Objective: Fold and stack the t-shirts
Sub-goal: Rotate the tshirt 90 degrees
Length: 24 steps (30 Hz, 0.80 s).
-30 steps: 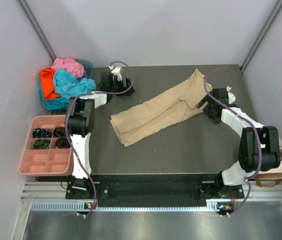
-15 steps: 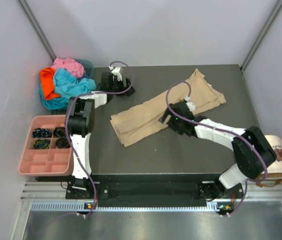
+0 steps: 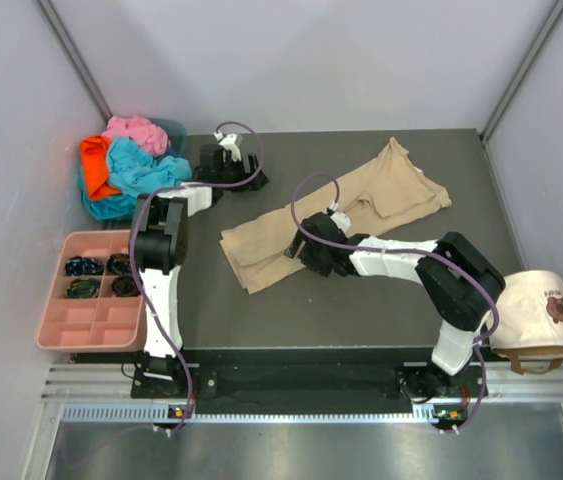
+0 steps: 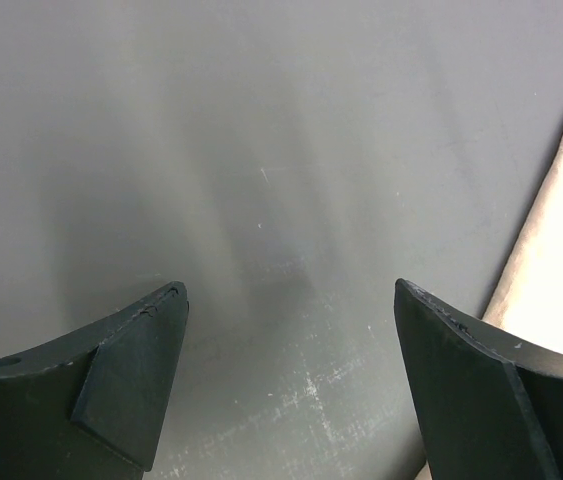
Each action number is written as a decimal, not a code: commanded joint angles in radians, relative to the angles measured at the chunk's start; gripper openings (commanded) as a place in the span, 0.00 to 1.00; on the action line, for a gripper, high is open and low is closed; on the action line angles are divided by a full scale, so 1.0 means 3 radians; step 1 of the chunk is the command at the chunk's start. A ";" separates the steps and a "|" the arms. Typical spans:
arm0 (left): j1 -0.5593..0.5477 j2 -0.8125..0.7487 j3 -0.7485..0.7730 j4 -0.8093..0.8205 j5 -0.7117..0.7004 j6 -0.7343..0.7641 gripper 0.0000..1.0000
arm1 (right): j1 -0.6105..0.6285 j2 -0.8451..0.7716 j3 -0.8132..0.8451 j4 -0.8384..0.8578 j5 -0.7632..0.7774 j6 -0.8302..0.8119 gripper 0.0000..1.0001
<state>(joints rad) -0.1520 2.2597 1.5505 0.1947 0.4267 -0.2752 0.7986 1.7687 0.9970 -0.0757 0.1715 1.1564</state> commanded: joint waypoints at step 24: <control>0.0057 -0.0133 0.0006 0.0123 0.0091 -0.0080 0.88 | 0.0375 0.0250 0.0164 -0.0167 -0.0081 0.0036 0.00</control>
<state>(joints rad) -0.1436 2.2597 1.5501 0.1959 0.4313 -0.2905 0.8967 1.8511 1.0534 -0.1192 0.1333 1.1637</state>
